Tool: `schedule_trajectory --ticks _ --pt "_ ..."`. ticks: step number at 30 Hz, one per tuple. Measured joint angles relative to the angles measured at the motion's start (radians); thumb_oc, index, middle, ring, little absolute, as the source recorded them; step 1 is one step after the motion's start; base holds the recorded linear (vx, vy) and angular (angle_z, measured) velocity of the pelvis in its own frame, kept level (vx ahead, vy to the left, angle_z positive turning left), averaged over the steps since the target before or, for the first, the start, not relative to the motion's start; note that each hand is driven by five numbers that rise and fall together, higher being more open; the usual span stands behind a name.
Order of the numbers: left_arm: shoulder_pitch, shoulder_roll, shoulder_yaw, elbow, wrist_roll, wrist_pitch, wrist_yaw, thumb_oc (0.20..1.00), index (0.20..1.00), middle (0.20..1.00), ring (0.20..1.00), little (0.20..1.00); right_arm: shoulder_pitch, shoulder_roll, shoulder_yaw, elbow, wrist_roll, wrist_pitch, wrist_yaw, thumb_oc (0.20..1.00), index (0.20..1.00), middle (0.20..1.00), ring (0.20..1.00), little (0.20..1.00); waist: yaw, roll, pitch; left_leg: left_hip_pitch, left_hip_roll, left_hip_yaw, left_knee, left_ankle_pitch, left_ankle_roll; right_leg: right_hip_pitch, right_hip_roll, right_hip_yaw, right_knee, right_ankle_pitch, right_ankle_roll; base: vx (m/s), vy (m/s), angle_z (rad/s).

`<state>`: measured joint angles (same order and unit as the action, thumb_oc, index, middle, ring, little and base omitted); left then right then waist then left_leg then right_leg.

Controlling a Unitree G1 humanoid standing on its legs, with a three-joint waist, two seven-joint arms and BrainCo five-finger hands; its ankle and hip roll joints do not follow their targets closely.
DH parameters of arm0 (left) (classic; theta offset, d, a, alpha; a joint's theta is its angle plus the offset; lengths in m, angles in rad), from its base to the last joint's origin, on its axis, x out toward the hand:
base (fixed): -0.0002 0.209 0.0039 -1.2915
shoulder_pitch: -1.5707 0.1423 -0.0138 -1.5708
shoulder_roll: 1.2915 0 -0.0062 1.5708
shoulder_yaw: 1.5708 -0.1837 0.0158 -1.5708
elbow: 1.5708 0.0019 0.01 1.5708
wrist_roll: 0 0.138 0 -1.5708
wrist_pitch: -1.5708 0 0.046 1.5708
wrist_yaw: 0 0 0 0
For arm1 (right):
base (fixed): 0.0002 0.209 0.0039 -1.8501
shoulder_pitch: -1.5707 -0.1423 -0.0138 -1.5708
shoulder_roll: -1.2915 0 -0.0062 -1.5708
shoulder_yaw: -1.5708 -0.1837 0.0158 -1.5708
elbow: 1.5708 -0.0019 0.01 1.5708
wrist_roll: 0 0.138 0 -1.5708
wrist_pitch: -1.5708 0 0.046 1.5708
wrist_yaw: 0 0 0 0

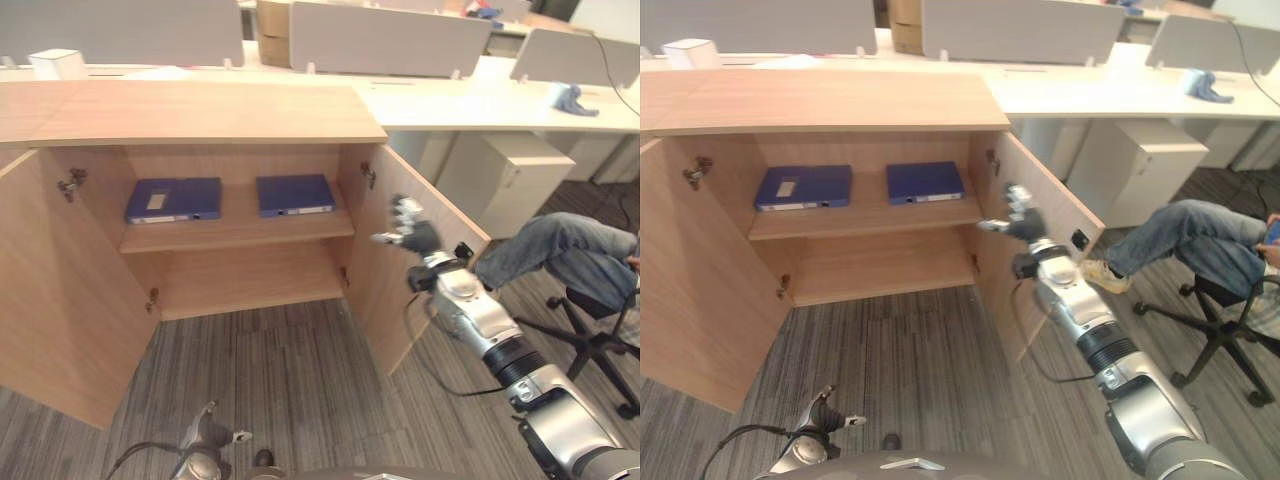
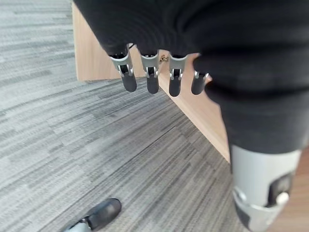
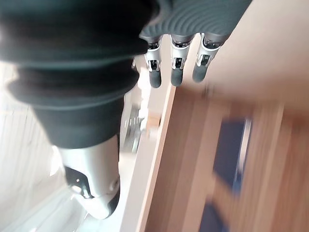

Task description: Put the empty folder in the office cabinet

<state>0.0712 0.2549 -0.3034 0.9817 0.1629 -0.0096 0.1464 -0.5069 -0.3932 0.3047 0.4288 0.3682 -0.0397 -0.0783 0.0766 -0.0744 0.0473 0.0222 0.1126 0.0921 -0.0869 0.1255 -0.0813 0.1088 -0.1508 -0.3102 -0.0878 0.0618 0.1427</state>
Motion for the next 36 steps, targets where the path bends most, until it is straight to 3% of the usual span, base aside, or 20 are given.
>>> schedule_trajectory --ticks 5,6,10,13,19,28,36 --pt "0.004 -0.002 -0.001 -0.013 0.000 -0.001 0.050 1.000 1.000 1.000 1.000 1.000 -0.023 -0.033 -0.122 0.110 -0.181 0.005 -0.242 1.000 1.000 1.000 1.000 1.000 -0.013 0.023 0.000 0.019 0.004 -0.001 0.006 0.005 -0.006 0.018 0.006 0.000 0.000 -0.001 -0.002 0.00 0.002 -0.01" --pt "0.000 -0.002 -0.007 -0.018 0.000 -0.001 0.067 1.000 1.000 1.000 1.000 1.000 -0.068 -0.046 -0.123 0.212 -0.231 0.005 -0.310 1.000 1.000 1.000 1.000 1.000 -0.014 0.027 -0.002 0.026 0.005 -0.002 0.006 0.004 -0.006 0.025 0.006 0.000 0.000 -0.002 -0.004 0.00 0.000 0.00" --pt "0.000 0.001 -0.011 -0.035 0.000 -0.004 0.085 1.000 1.000 1.000 1.000 1.000 -0.183 -0.076 -0.147 0.503 -0.239 0.053 -0.393 1.000 1.000 1.000 1.000 1.000 -0.002 0.026 -0.003 0.024 0.004 -0.002 0.006 0.004 -0.007 0.025 0.006 -0.001 0.000 -0.002 -0.004 0.00 0.000 0.00" --pt "0.000 0.001 -0.029 -0.033 0.000 -0.005 0.087 1.000 1.000 1.000 1.000 1.000 -0.210 -0.072 -0.142 0.683 -0.227 0.087 -0.385 1.000 1.000 1.000 1.000 1.000 0.013 0.026 -0.003 0.026 0.004 -0.002 0.006 0.004 -0.007 0.026 0.006 -0.001 0.001 -0.004 -0.005 0.00 0.000 0.00" --pt "0.002 0.007 -0.073 -0.035 0.000 -0.005 0.078 1.000 1.000 1.000 1.000 1.000 -0.210 -0.007 -0.138 0.832 -0.188 0.114 -0.320 1.000 1.000 1.000 1.000 1.000 0.028 0.031 -0.001 0.015 0.005 -0.004 0.006 0.001 -0.010 0.016 0.006 -0.002 0.000 -0.002 -0.003 0.00 0.000 0.00" --pt "0.008 0.018 -0.097 -0.100 -0.001 -0.007 0.056 1.000 1.000 1.000 1.000 1.000 -0.210 0.070 -0.121 0.841 -0.149 0.129 -0.267 1.000 1.000 1.000 1.000 1.000 0.075 0.051 0.003 -0.045 0.003 -0.043 0.006 0.018 -0.011 -0.018 0.009 -0.033 -0.001 0.002 -0.007 0.00 -0.004 0.12" --pt "0.008 0.052 -0.099 -0.160 -0.002 -0.013 0.031 1.000 1.000 1.000 1.000 1.000 -0.241 0.070 -0.107 0.870 -0.052 0.133 -0.236 1.000 1.000 1.000 1.000 1.000 0.093 0.059 0.012 -0.071 0.005 -0.073 0.006 0.030 -0.011 -0.027 0.016 -0.063 -0.001 -0.002 -0.012 0.02 -0.014 0.10"
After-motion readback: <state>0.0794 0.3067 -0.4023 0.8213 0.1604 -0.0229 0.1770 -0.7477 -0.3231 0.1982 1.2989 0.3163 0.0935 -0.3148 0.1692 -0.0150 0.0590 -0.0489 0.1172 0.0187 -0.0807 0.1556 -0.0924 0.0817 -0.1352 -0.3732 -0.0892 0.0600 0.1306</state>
